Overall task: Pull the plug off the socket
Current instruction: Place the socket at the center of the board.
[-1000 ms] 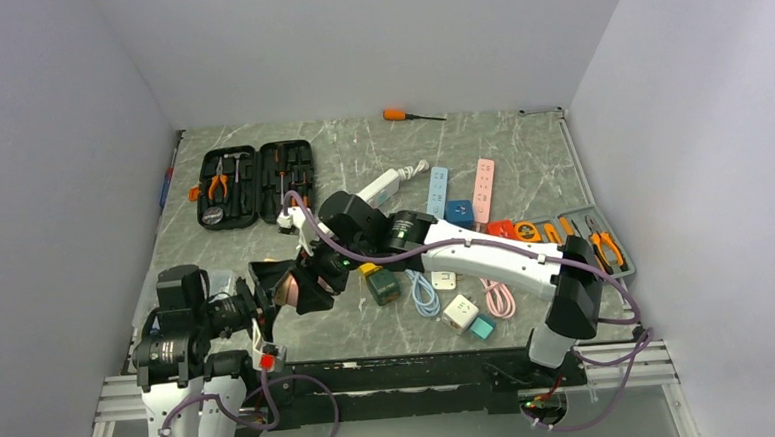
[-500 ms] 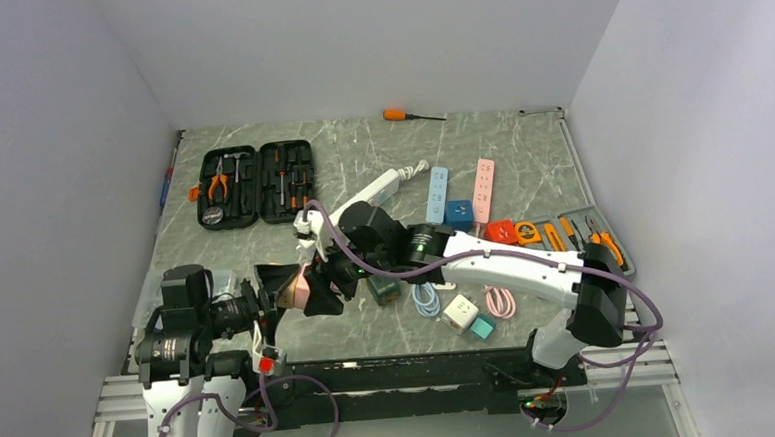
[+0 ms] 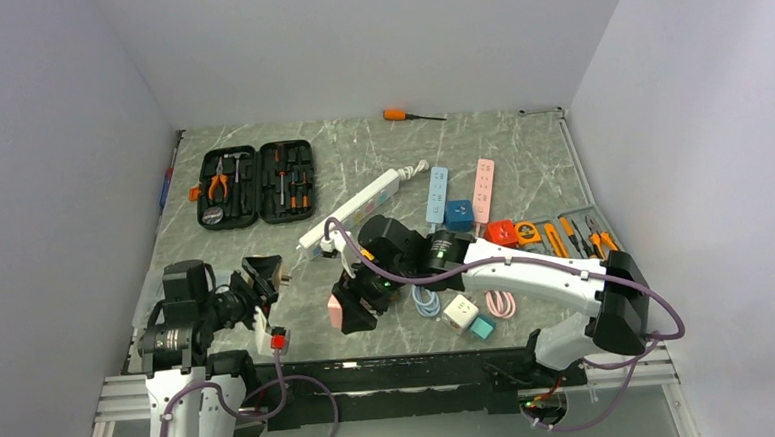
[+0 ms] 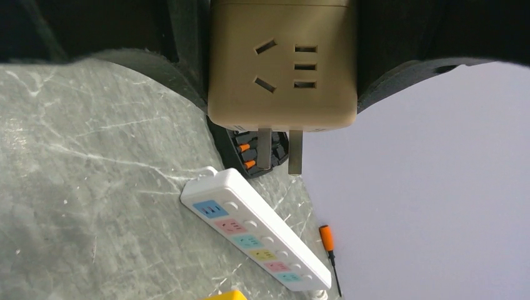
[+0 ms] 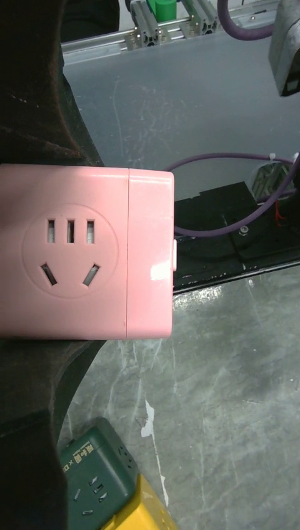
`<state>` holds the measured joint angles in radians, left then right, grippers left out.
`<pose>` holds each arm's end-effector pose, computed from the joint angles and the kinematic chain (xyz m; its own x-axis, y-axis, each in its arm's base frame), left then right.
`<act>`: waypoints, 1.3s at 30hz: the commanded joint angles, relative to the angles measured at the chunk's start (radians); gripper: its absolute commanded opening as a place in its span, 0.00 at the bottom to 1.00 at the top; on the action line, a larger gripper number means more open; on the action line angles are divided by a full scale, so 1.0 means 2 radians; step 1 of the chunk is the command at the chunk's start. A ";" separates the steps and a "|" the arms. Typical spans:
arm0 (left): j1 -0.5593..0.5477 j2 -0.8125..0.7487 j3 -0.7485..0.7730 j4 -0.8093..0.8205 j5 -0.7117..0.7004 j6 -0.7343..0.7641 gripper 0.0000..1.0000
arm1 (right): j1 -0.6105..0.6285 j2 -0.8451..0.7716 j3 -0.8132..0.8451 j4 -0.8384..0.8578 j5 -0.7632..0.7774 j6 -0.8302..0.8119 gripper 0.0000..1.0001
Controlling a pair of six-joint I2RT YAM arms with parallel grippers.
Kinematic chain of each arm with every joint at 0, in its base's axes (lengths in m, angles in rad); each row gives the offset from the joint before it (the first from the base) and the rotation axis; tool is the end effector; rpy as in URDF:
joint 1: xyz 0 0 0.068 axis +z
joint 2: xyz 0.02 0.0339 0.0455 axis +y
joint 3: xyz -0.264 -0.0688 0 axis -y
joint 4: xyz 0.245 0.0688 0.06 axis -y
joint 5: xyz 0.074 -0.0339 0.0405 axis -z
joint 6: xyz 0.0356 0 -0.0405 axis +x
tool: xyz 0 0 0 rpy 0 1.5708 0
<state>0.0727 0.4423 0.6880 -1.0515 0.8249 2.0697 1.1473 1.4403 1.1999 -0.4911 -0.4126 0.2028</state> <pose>0.0741 -0.0208 0.2735 0.7464 0.6519 -0.1339 0.4126 -0.2955 0.8616 0.1173 0.2951 0.3040 -0.4618 -0.5755 -0.6750 -0.8829 0.2249 0.4123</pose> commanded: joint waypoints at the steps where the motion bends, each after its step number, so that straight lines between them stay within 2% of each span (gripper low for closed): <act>1: 0.002 0.000 -0.001 0.042 -0.018 0.109 0.53 | 0.000 -0.030 -0.009 -0.001 0.008 0.001 0.00; 5: 0.002 0.000 0.000 0.058 -0.007 0.057 0.45 | -0.026 -0.059 -0.033 0.003 0.034 0.005 0.00; 11: 0.001 0.003 -0.010 0.033 -0.010 0.011 0.23 | -0.094 -0.070 -0.046 -0.007 0.127 0.030 0.00; 14: -0.003 0.007 -0.016 0.048 -0.026 -0.035 0.17 | -0.125 -0.070 -0.063 -0.006 0.169 0.047 0.00; 18: -0.013 0.050 0.008 0.095 -0.048 -0.152 0.13 | -0.184 -0.068 -0.095 -0.005 0.235 0.086 0.00; 22: -0.039 0.106 0.060 0.111 -0.075 -0.316 0.07 | -0.247 -0.065 -0.136 -0.001 0.290 0.117 0.00; 24: -0.069 0.126 0.082 0.111 -0.097 -0.391 0.06 | -0.268 -0.060 -0.151 0.004 0.308 0.126 0.00; 30: -0.160 0.152 0.117 0.108 -0.164 -0.536 0.03 | -0.296 -0.032 -0.176 0.027 0.344 0.147 0.00; 34: -0.208 0.190 0.156 0.090 -0.206 -0.597 0.02 | -0.308 -0.001 -0.186 0.047 0.339 0.159 0.19; 37: -0.239 0.224 0.189 0.069 -0.225 -0.637 0.01 | -0.310 0.014 -0.191 0.059 0.341 0.169 0.46; 39: -0.258 0.243 0.207 0.065 -0.234 -0.659 0.00 | -0.310 0.018 -0.191 0.064 0.341 0.174 0.60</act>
<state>-0.3859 0.8768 1.0168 -0.9066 0.4259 0.9192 0.5373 1.4624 0.8253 -0.4232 0.2295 0.5083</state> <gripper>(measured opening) 0.635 0.632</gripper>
